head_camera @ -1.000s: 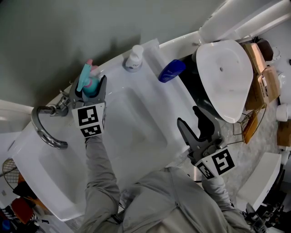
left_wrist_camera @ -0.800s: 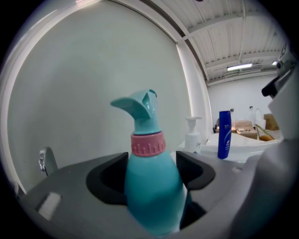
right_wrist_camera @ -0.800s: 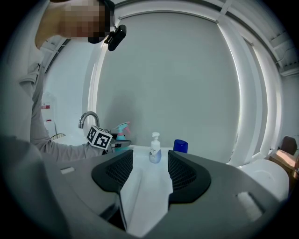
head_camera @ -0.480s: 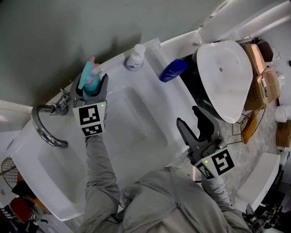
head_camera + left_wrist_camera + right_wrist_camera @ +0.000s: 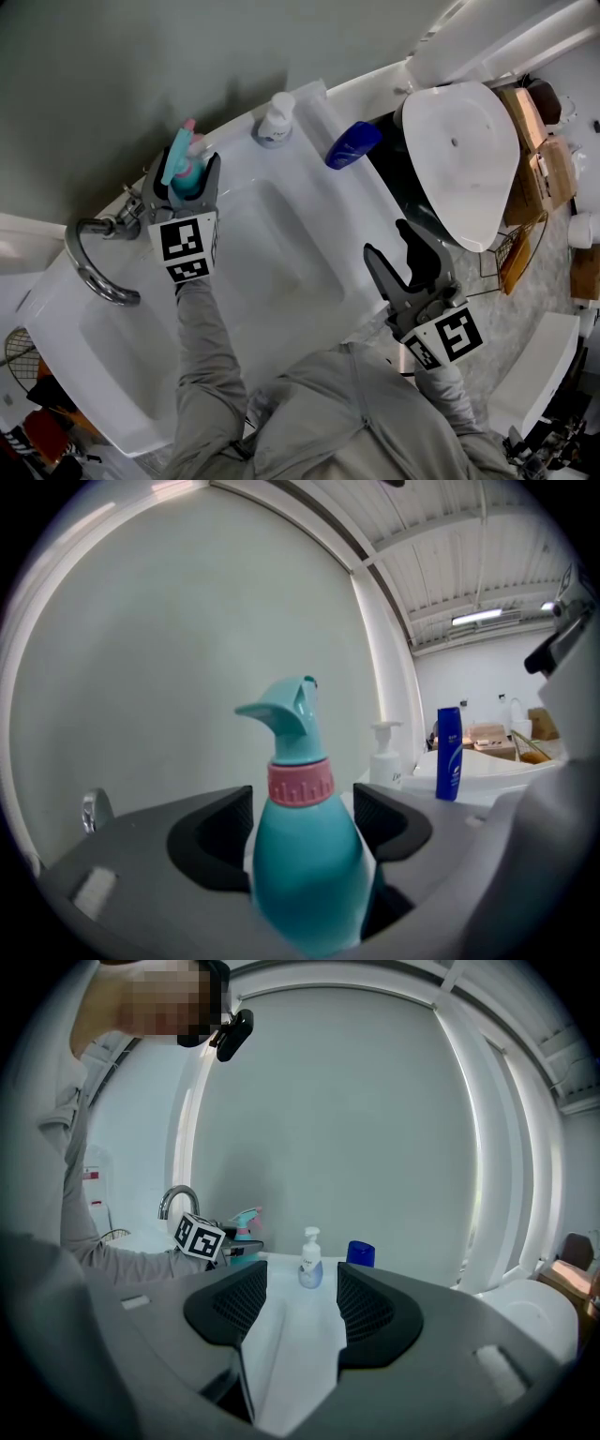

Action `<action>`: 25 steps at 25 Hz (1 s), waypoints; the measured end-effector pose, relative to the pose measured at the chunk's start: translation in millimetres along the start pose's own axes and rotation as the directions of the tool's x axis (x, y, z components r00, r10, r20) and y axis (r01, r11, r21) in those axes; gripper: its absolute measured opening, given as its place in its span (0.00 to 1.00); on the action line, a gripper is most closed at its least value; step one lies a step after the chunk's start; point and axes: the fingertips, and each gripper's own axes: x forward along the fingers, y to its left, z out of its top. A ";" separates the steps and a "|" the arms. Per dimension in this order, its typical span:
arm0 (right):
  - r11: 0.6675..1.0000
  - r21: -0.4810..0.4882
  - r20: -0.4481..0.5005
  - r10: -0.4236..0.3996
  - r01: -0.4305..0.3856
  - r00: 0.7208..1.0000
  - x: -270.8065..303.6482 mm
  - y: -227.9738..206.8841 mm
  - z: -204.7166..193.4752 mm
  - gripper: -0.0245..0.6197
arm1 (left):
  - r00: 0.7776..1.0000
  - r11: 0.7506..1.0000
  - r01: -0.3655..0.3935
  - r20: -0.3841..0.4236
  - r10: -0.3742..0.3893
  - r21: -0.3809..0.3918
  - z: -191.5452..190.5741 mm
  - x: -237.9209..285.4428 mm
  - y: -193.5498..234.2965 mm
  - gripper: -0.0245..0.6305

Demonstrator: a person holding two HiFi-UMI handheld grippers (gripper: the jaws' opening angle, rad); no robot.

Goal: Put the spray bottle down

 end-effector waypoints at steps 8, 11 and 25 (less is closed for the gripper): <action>1.000 0.008 0.025 0.005 -0.005 1.000 -7.2 1.6 3.9 0.37 | 1.000 1.000 -0.005 0.014 0.005 0.009 12.8 -9.0 -4.1 0.61; 1.000 0.011 0.037 0.006 -0.007 0.999 -13.5 2.7 5.0 0.37 | 1.000 1.000 -0.021 0.018 0.021 0.009 16.0 -17.0 -3.6 0.61; 1.000 0.013 0.093 0.028 -0.029 0.995 -36.3 15.4 15.6 0.37 | 0.998 0.998 -0.059 0.019 0.058 0.007 32.9 -59.4 -10.7 0.61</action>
